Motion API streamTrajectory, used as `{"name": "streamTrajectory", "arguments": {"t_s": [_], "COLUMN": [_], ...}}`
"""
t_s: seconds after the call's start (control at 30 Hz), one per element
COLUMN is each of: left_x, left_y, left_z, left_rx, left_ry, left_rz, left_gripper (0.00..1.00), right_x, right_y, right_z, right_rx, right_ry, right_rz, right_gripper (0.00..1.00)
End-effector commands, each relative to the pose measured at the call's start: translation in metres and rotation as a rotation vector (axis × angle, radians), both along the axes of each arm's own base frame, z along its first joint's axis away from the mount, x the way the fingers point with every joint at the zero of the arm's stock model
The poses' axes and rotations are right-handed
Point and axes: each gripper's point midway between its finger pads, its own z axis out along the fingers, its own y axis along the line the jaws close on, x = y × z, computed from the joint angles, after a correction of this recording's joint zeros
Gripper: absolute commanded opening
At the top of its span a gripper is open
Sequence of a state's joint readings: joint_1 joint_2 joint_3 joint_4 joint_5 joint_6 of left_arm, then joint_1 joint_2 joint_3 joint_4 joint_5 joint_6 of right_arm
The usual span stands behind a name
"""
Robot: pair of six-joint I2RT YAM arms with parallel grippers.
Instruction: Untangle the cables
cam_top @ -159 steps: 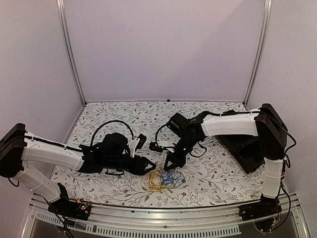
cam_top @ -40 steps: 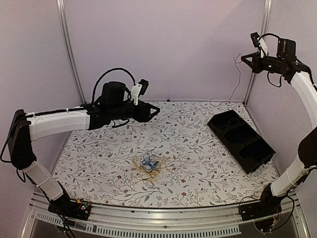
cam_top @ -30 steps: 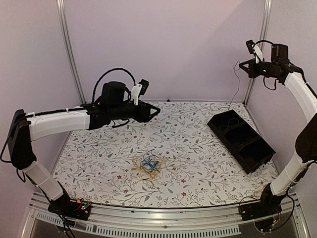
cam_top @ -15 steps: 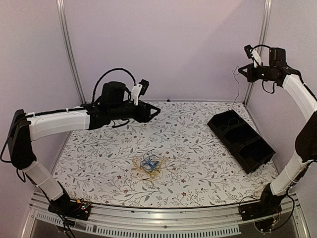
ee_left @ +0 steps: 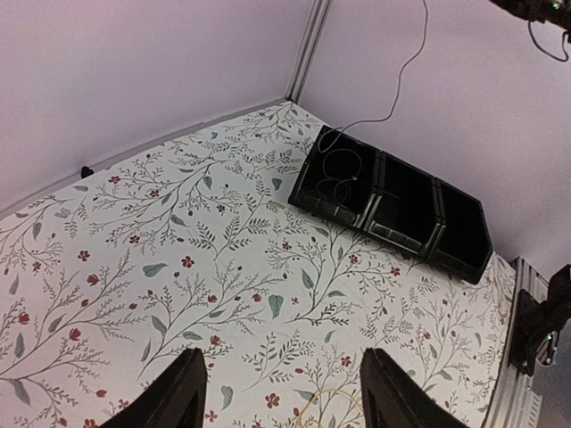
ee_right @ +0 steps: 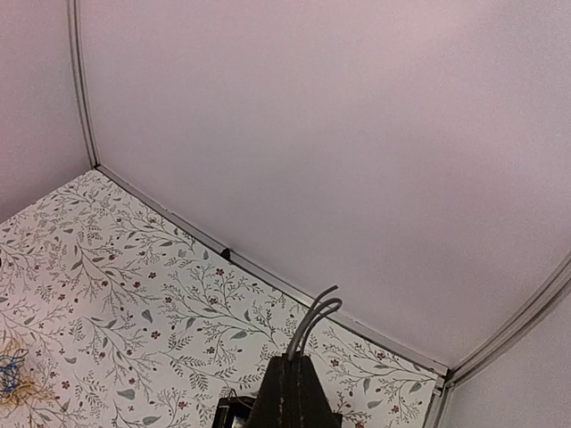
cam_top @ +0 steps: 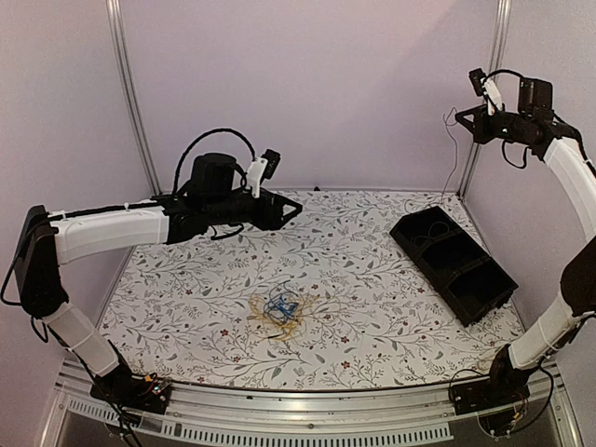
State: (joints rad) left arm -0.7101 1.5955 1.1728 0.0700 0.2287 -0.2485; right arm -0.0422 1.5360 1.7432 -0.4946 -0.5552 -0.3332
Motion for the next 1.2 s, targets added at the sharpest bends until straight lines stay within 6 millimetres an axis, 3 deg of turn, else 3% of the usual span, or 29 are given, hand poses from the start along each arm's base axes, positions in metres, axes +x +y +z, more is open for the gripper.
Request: {"name": "streamTrajectory", "arguments": {"t_s": [0.0, 0.17, 0.3, 0.6, 0.87, 1.17], "left_x": [0.004, 0.005, 0.005, 0.004, 0.004, 0.004], "left_y": [0.003, 0.002, 0.002, 0.001, 0.001, 0.001], "left_z": [-0.005, -0.009, -0.009, -0.009, -0.009, -0.011], "left_rx": [-0.008, -0.004, -0.004, -0.006, -0.004, 0.001], "left_ry": [0.013, 0.023, 0.026, 0.028, 0.028, 0.033], "left_rz": [0.006, 0.004, 0.003, -0.001, -0.001, -0.005], "left_gripper": [0.60, 0.60, 0.60, 0.60, 0.60, 0.60], "right_x": [-0.015, -0.015, -0.008, 0.013, 0.036, 0.038], "right_y": [0.001, -0.003, -0.009, -0.017, -0.010, -0.005], "right_z": [0.018, 0.005, -0.022, -0.092, -0.159, -0.245], "right_rx": [0.003, -0.015, -0.043, -0.074, -0.036, -0.005], "right_ry": [-0.034, -0.014, 0.031, 0.157, 0.308, 0.520], "right_rz": [0.003, -0.014, -0.044, -0.062, -0.009, 0.019], "right_gripper": [0.00, 0.00, 0.00, 0.00, 0.00, 0.00]}}
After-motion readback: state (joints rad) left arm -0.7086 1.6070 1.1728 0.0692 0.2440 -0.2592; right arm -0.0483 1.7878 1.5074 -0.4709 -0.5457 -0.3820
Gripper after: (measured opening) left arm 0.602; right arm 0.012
